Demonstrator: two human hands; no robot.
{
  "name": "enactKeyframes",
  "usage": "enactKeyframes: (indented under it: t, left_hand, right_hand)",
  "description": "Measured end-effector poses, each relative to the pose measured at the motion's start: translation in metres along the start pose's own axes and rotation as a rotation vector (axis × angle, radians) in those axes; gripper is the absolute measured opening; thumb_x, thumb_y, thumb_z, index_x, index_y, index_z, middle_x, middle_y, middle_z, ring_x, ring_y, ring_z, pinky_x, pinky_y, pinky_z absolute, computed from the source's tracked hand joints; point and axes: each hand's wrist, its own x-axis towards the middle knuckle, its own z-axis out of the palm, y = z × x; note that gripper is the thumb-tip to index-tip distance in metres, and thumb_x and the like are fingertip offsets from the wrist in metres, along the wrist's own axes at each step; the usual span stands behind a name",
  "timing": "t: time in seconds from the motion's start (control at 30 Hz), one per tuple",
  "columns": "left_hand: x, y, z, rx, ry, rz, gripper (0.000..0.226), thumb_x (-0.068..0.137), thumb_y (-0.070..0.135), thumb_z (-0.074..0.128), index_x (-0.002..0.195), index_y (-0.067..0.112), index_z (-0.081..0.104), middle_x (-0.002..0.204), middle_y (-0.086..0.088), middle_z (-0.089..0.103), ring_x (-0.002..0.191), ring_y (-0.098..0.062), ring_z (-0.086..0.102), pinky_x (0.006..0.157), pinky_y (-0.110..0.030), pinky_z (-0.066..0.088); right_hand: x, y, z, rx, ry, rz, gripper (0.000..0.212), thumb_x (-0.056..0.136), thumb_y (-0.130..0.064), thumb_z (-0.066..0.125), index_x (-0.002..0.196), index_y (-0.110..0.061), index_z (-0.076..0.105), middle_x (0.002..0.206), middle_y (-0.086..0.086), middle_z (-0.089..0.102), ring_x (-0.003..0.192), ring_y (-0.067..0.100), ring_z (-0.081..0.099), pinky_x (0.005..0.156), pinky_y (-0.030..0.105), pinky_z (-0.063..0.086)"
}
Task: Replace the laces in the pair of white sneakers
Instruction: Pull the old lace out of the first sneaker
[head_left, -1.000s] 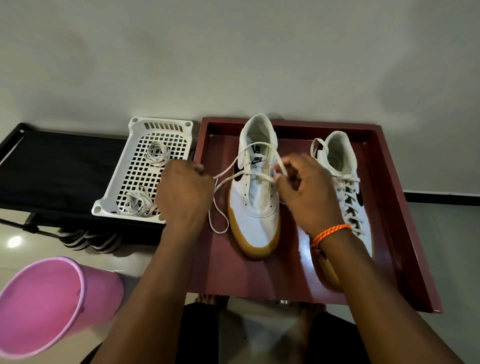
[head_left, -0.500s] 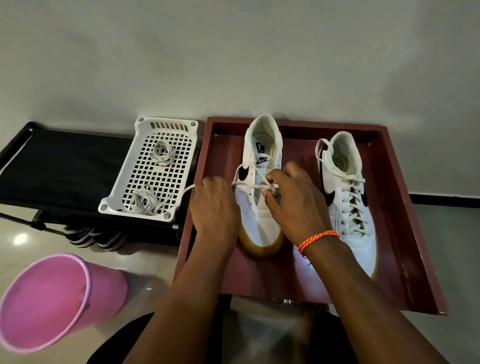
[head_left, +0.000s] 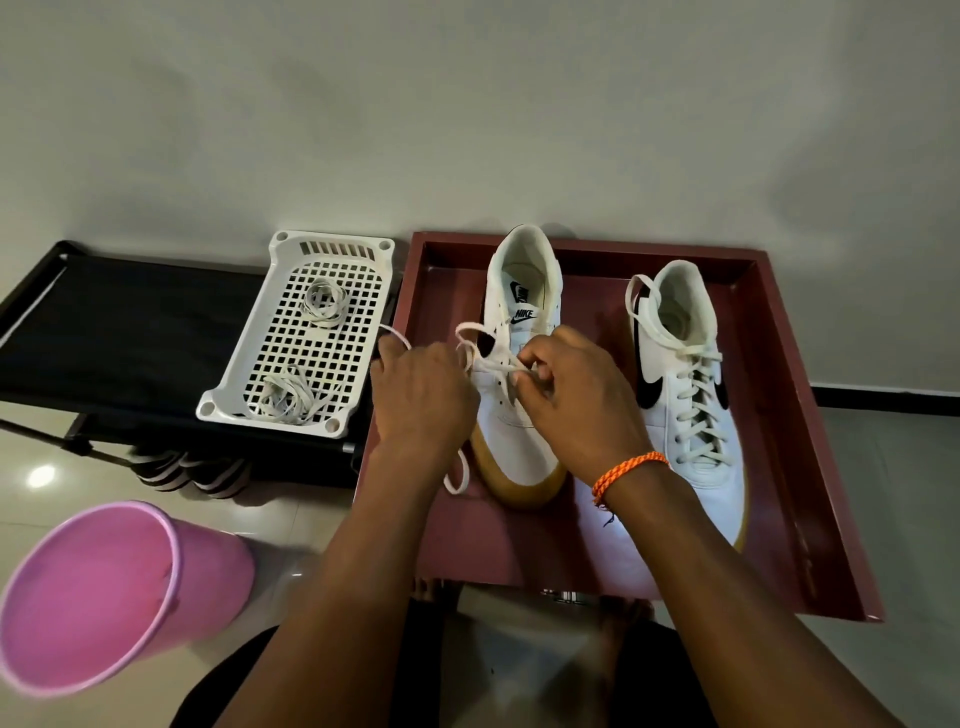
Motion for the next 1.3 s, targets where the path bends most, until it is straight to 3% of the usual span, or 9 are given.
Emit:
enactKeyframes:
  t: [0.1,0.23,0.33,0.5,0.6,0.83,1.0,1.17,1.3]
  left_hand:
    - [0.010,-0.002,-0.024,-0.346,0.086,0.108,0.024,0.096,0.026,0.072,0.075,0.016,0.068,0.092,-0.004,0.071,0.105,-0.032,0.062,0.092,-0.041,0.044]
    - [0.004,-0.007,-0.048,-1.244,-0.289,0.039,0.016,0.102,0.012,0.070,0.092,-0.001,0.072,0.087,-0.015,0.075,0.081,-0.021,0.073,0.083,-0.037,0.063]
    - [-0.001,-0.009,-0.052,-1.561,-0.419,-0.034,0.011,0.102,0.011,0.067,0.099,0.001,0.068,0.087,-0.014,0.068,0.082,-0.021,0.070,0.084,-0.039,0.063]
    - [-0.009,-0.002,-0.059,-1.559,-0.454,-0.005,0.026,0.109,0.011,0.052,0.121,-0.008,0.066,0.100,-0.015,0.073,0.088,-0.018,0.070,0.079,-0.029,0.059]
    - [-0.014,0.003,-0.060,-1.532,-0.523,-0.024,0.037,0.114,0.014,0.041,0.138,-0.011,0.056,0.115,-0.025,0.068,0.102,-0.031,0.068,0.089,-0.036,0.060]
    - [-0.016,-0.014,-0.062,-1.443,-0.535,-0.130,0.012,0.114,0.017,0.044,0.107,0.011,0.051,0.065,0.002,0.042,0.049,-0.012,0.041,0.073,-0.050,0.063]
    - [-0.019,-0.055,-0.075,-1.404,-0.353,-0.197,0.024,0.115,0.017,0.045,0.117,0.002,0.063,0.069,0.005,0.051,0.046,-0.002,0.043,0.067,-0.041,0.060]
    - [-0.035,-0.122,-0.081,-1.497,-0.230,-0.269,0.033,0.112,0.010,0.046,0.103,0.009,0.077,0.077,-0.004,0.060,0.062,-0.012,0.050,0.066,-0.035,0.059]
    - [-0.051,-0.188,-0.085,-1.543,-0.197,-0.290,0.035,0.108,-0.004,0.044,0.115,0.000,0.077,0.112,-0.023,0.077,0.098,-0.030,0.075,0.096,-0.042,0.060]
  right_hand:
    - [0.002,-0.001,0.001,0.210,0.047,0.022,0.019,0.097,-0.019,0.069,0.081,-0.012,0.061,0.073,-0.006,0.052,0.063,0.010,0.049,0.059,0.031,0.043]
    - [0.006,-0.004,-0.001,0.499,0.045,0.160,0.031,0.098,-0.027,0.068,0.077,-0.006,0.059,0.063,0.008,0.056,0.057,0.012,0.047,0.056,0.041,0.045]
    - [0.007,-0.009,0.000,0.630,0.013,0.189,0.031,0.096,-0.037,0.065,0.088,-0.007,0.067,0.072,0.014,0.064,0.062,0.029,0.058,0.061,0.055,0.053]
    - [0.008,-0.025,-0.011,0.870,-0.019,0.183,0.017,0.104,-0.013,0.065,0.105,0.001,0.073,0.084,0.013,0.076,0.068,0.020,0.073,0.059,0.030,0.057]
    - [0.011,-0.028,-0.014,0.892,0.095,0.186,0.009,0.101,-0.010,0.067,0.099,-0.005,0.075,0.082,0.008,0.077,0.068,0.025,0.071,0.057,0.033,0.055]
    - [0.013,-0.026,-0.023,0.771,0.177,0.214,0.014,0.097,-0.003,0.070,0.091,-0.016,0.070,0.064,-0.005,0.067,0.054,0.010,0.061,0.050,0.028,0.048]
    - [0.004,-0.062,-0.003,0.839,-0.022,0.165,0.052,0.088,0.006,0.068,0.126,-0.029,0.057,0.117,0.001,0.069,0.083,0.025,0.069,0.059,0.035,0.057]
    - [0.001,-0.119,0.055,0.653,-0.241,0.121,0.033,0.095,-0.012,0.070,0.123,-0.030,0.065,0.110,-0.004,0.072,0.089,0.015,0.070,0.070,0.042,0.061]
    - [0.007,-0.182,0.108,0.463,-0.396,0.096,0.024,0.090,-0.032,0.071,0.112,-0.024,0.071,0.102,-0.006,0.075,0.090,0.016,0.073,0.084,0.048,0.061]
